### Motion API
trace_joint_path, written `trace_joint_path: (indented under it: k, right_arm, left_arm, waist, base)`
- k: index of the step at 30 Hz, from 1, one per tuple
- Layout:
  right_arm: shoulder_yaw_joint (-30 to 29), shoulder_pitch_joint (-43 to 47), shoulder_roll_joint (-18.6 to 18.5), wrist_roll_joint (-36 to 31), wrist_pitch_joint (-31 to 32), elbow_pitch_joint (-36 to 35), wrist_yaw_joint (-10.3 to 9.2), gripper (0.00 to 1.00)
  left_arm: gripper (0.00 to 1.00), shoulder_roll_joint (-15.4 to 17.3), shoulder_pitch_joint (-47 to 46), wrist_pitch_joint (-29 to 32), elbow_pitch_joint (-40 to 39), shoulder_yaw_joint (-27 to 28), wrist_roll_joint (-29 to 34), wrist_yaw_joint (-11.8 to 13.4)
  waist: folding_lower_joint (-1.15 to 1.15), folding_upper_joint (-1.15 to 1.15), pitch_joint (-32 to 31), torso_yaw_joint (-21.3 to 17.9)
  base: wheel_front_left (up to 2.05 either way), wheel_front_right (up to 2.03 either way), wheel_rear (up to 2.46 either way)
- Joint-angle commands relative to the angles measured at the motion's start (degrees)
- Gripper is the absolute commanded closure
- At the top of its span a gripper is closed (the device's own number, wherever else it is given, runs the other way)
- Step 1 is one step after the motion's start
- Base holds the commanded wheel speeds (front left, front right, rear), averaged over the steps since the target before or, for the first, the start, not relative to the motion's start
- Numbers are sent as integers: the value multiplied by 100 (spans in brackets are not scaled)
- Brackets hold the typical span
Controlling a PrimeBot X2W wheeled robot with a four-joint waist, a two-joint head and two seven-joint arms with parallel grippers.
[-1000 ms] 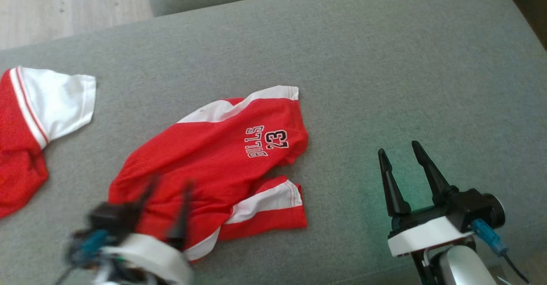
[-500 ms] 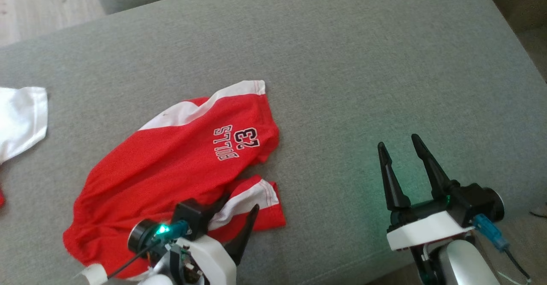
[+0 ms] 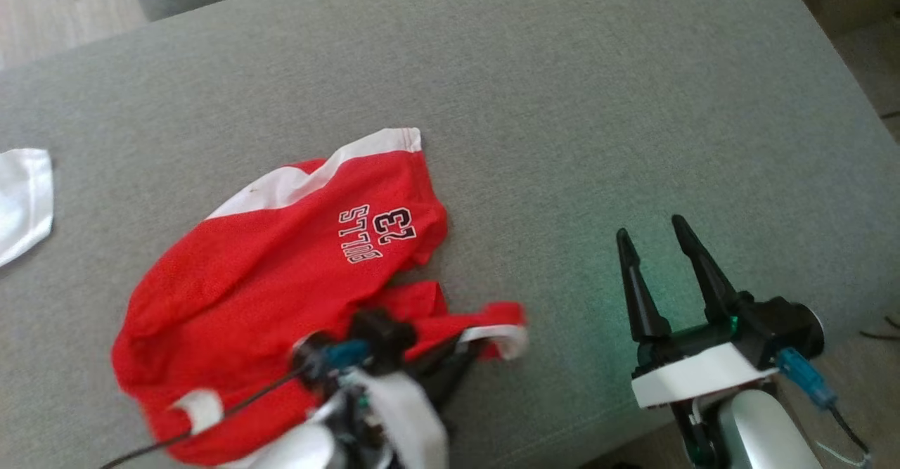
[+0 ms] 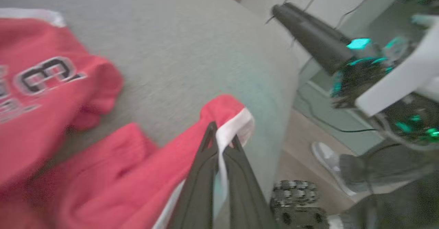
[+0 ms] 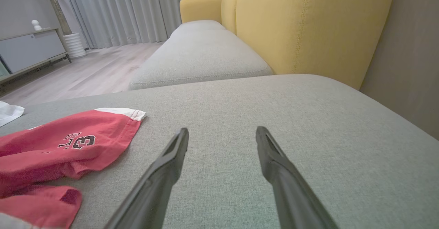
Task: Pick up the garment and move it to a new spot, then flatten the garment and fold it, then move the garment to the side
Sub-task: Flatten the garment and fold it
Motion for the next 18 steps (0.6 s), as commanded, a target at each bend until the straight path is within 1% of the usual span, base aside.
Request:
trace_joint_path:
  k: [1,4,7,9,10,11,12,15,18]
  right_arm:
    - [153,-217,-22,35,-37,-176,44,0]
    - [224,-268,-22,48,-37,-162,44,0]
    - [299,-318,-22,74,-37,-149,44,0]
    - [316,-330,-22,87,-37,-149,44,0]
    - [313,-332,-22,87,-37,-149,44,0]
    - [310,-329,-22,87,-37,-147,44,0]
    - [304,-324,-22,87,-37,-146,44,0]
    - [267,-286,-22,91,-37,-148,44,0]
    - [205,-235,-22,71,-37,-137,44,0]
  left_arm:
    - [100,-161,-314,66,-168,76,-194,-115]
    - [100,-448,-605,337,142,-189,-554,-322]
    - [100,-668,-912,530,602,-394,-815,-410]
    - [100,-802,-1075,511,906,-454,-934,-436]
    - [80,-848,-1158,436,1066,-458,-915,-441]
    - [13,-875,-1235,338,1233,-465,-845,-444]
    - [0,-889,-1301,242,1393,-489,-752,-446]
    - [0,-924,-1375,-81,1685,-530,-552,-449]
    - [0,-943,-1331,-257,1710,-500,-544,-438]
  waist:
    - [0,0,43,-52]
    - [0,0,121,-172]
    - [0,0,196,-327]
    - [0,0,240,-415]
    - [0,0,256,-445]
    - [0,0,269,-476]
    - [0,0,276,-497]
    - [0,0,261,-509]
    - [0,0,200,-457]
  base:
    - [0,0,0]
    - [0,0,0]
    - [0,0,0]
    - [0,0,0]
    - [0,0,0]
    - [0,0,0]
    - [0,0,0]
    - [0,0,0]
    - [0,0,0]
